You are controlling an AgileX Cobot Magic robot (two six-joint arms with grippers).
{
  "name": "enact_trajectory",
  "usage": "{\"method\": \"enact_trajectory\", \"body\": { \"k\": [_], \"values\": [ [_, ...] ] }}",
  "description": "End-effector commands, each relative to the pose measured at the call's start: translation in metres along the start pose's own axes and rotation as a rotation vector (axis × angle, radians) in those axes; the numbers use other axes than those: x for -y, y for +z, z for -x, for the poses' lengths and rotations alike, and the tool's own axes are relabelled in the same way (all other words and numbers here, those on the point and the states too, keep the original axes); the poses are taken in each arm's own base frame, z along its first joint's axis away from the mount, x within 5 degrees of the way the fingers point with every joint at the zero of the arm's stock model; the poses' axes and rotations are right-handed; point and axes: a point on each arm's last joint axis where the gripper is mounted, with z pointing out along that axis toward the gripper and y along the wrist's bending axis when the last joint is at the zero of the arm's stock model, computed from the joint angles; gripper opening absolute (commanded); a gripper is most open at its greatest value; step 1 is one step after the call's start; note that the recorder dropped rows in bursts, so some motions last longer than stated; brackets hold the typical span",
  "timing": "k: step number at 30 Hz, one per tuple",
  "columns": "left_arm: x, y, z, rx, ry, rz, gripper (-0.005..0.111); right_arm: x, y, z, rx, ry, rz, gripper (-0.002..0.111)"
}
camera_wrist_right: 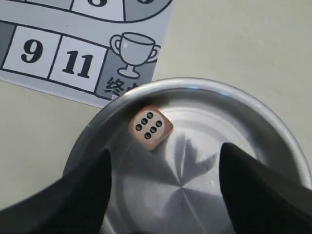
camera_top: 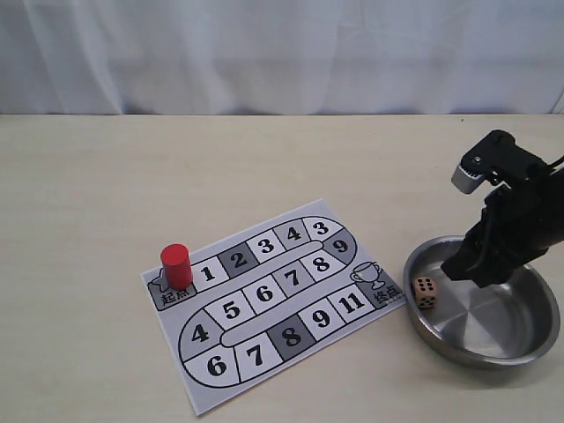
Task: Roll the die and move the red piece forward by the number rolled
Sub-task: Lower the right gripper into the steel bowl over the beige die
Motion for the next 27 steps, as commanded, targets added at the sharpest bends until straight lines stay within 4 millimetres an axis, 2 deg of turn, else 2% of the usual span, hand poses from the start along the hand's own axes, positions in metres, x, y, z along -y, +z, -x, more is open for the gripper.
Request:
{"method": "enact_trajectory", "body": {
  "k": [1, 11, 19, 25, 27],
  "values": [
    [0.000, 0.000, 0.000, 0.006, -0.008, -0.003, 0.000, 0.004, 0.011, -0.002, -0.014, 0.007, 0.007, 0.061],
    [0.000, 0.000, 0.000, 0.006, -0.006, -0.003, 0.000, 0.009, 0.029, -0.007, -0.048, 0.030, 0.024, 0.061],
    [0.000, 0.000, 0.000, 0.006, -0.006, -0.003, 0.000, -0.006, 0.039, 0.012, -0.038, -0.142, -0.046, 0.061],
    [0.000, 0.000, 0.000, 0.006, -0.006, -0.003, 0.000, -0.005, 0.047, 0.011, -0.055, -0.121, -0.054, 0.061],
    [0.000, 0.000, 0.000, 0.006, -0.006, -0.003, 0.000, -0.006, 0.051, 0.007, -0.087, -0.165, -0.036, 0.061]
  ]
}}
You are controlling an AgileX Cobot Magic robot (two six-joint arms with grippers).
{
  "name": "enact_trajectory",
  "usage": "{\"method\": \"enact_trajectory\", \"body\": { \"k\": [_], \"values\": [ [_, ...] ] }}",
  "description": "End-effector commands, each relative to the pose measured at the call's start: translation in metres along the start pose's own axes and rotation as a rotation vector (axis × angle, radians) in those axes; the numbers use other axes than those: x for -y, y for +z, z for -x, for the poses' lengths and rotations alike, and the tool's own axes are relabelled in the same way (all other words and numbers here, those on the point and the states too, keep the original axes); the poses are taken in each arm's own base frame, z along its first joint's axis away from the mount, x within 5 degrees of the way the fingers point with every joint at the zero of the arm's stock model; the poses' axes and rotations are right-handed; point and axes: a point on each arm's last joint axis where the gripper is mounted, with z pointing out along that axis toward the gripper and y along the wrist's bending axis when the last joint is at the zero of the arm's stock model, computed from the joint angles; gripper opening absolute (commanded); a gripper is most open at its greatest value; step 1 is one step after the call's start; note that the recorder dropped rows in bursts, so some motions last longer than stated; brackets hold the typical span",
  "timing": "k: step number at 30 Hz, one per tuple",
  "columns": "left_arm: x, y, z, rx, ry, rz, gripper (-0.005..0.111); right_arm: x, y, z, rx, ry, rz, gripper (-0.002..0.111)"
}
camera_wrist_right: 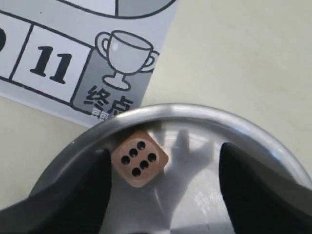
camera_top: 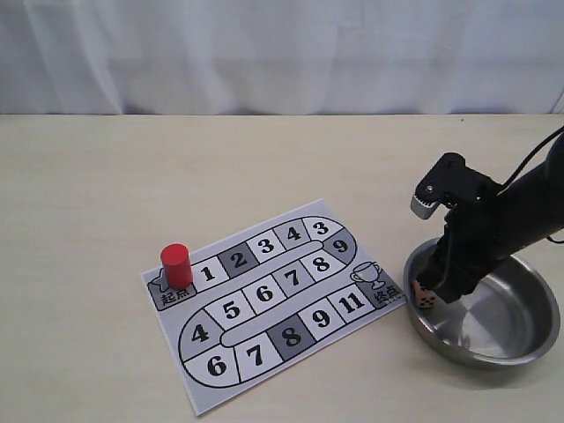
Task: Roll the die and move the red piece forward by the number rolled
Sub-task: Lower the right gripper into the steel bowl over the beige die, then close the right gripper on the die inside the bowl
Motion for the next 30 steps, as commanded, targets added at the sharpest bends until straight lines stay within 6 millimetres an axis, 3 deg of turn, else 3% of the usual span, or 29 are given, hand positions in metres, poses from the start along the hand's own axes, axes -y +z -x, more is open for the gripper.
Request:
{"method": "enact_trajectory", "body": {
  "k": [1, 9, 16, 30],
  "values": [
    [0.000, 0.000, 0.000, 0.006, -0.006, -0.003, 0.000, -0.001, 0.008, -0.006, -0.049, -0.061, 0.015, 0.061],
    [0.000, 0.000, 0.000, 0.006, -0.008, -0.003, 0.000, -0.002, 0.013, -0.011, -0.093, -0.123, 0.033, 0.061],
    [0.000, 0.000, 0.000, 0.006, -0.008, -0.003, 0.000, -0.002, 0.025, -0.012, -0.080, -0.053, 0.056, 0.061],
    [0.000, 0.000, 0.000, 0.006, -0.006, -0.003, 0.000, 0.001, 0.025, -0.008, -0.036, -0.005, 0.018, 0.061]
  ]
}}
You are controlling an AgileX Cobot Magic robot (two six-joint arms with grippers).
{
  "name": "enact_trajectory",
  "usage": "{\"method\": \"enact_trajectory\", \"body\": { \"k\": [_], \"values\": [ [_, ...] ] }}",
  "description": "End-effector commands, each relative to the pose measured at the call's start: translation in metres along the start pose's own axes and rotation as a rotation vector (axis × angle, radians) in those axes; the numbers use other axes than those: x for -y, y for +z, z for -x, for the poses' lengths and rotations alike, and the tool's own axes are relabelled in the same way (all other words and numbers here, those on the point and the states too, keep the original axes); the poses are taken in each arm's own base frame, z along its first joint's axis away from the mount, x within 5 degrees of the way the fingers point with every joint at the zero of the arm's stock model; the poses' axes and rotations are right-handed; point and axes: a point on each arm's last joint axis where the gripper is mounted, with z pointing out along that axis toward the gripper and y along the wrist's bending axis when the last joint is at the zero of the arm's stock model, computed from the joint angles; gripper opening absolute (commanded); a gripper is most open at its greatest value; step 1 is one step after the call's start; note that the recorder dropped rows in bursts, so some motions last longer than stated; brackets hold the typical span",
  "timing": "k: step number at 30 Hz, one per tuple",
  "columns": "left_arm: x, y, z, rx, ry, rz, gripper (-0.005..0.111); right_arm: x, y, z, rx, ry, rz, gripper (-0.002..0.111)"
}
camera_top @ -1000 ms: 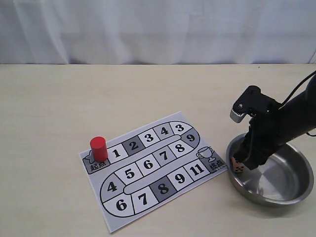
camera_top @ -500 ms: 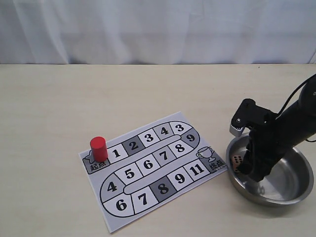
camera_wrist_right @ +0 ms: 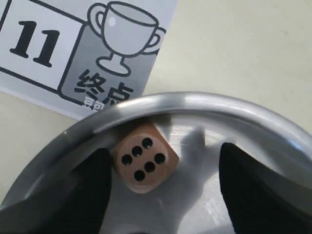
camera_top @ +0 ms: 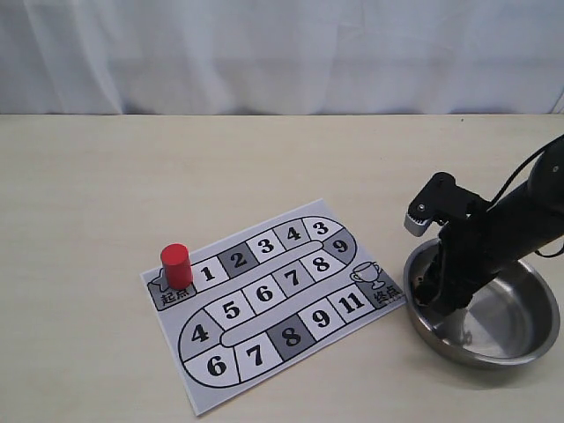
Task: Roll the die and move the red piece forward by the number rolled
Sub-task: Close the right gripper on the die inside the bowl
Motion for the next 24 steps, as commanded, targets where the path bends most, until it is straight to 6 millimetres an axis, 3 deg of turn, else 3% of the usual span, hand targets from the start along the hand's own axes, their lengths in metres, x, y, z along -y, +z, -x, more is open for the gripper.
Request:
{"method": "enact_trajectory", "body": {
  "k": [1, 7, 9, 12, 20, 24],
  "values": [
    [0.000, 0.000, 0.000, 0.006, -0.006, -0.003, 0.000, 0.000, 0.000, 0.000, 0.005, 0.013, -0.004, 0.061],
    [0.000, 0.000, 0.000, 0.006, -0.006, -0.003, 0.000, -0.001, 0.011, -0.004, -0.022, 0.046, 0.020, 0.060],
    [0.000, 0.000, 0.000, 0.006, -0.006, -0.003, 0.000, -0.001, 0.011, -0.004, -0.023, 0.047, 0.020, 0.052],
    [0.000, 0.000, 0.000, 0.006, -0.006, -0.003, 0.000, -0.001, 0.011, -0.004, -0.023, 0.066, 0.019, 0.031],
    [0.000, 0.000, 0.000, 0.006, -0.006, -0.003, 0.000, -0.001, 0.005, -0.002, -0.009, 0.060, 0.007, 0.005],
    [0.000, 0.000, 0.000, 0.006, -0.008, -0.003, 0.000, -0.002, -0.006, 0.001, 0.012, 0.058, -0.002, 0.004]
  ]
}}
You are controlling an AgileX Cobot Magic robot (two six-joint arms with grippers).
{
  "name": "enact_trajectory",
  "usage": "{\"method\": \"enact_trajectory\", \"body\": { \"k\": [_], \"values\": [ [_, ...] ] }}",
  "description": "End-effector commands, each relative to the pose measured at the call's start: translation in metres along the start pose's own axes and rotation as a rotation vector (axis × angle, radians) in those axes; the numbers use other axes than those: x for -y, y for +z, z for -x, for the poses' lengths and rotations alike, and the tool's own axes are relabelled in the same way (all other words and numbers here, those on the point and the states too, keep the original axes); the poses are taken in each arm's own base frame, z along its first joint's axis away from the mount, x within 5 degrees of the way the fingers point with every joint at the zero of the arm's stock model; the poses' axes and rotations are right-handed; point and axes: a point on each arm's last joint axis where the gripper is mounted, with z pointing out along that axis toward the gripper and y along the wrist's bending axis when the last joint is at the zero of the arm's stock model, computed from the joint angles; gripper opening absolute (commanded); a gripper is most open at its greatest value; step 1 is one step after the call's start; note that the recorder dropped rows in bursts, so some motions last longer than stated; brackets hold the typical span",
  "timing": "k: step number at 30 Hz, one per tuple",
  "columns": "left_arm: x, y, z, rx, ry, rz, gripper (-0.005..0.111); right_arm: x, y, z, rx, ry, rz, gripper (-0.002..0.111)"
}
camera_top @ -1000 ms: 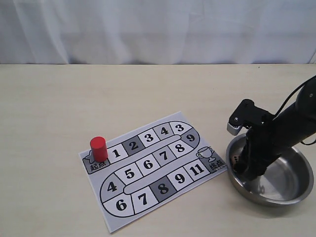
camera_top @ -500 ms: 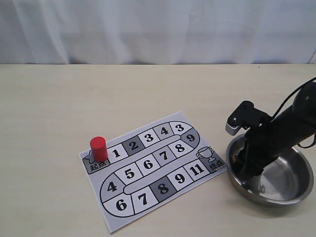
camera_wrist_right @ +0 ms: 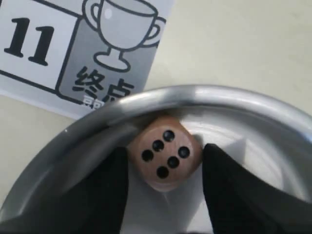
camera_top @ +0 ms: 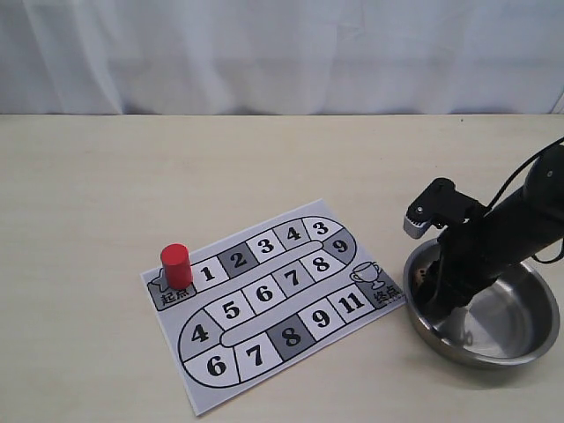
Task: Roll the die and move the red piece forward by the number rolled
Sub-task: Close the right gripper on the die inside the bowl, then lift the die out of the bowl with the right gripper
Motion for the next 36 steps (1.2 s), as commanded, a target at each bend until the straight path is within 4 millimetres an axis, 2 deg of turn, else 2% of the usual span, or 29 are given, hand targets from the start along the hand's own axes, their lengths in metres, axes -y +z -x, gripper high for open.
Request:
{"method": "enact_trajectory", "body": {
  "k": [1, 10, 16, 21, 30, 33, 36],
  "values": [
    [0.000, 0.000, 0.000, 0.006, -0.006, -0.003, 0.000, -0.003, -0.015, 0.004, 0.027, 0.001, -0.007, 0.004],
    [0.000, 0.000, 0.000, 0.006, -0.006, -0.003, 0.000, -0.010, -0.047, 0.009, 0.079, 0.081, -0.017, 0.004],
    [0.000, 0.000, 0.000, 0.006, -0.006, -0.003, 0.000, 0.003, -0.059, 0.023, 0.210, 0.334, -0.118, 0.004],
    [0.000, 0.000, 0.000, 0.006, -0.006, -0.003, 0.000, 0.017, -0.065, 0.035, 0.307, 0.461, -0.192, 0.004],
    [0.000, 0.000, 0.000, 0.006, -0.005, -0.003, 0.000, 0.046, -0.040, 0.059, 0.308, 0.535, -0.185, 0.004],
    [0.000, 0.000, 0.000, 0.006, -0.005, -0.003, 0.000, 0.047, -0.031, 0.064, 0.293, 0.559, -0.144, 0.004],
    [0.000, 0.000, 0.000, 0.006, -0.005, -0.003, 0.000, 0.044, -0.023, 0.069, 0.290, 0.599, -0.058, 0.014]
  ]
}}
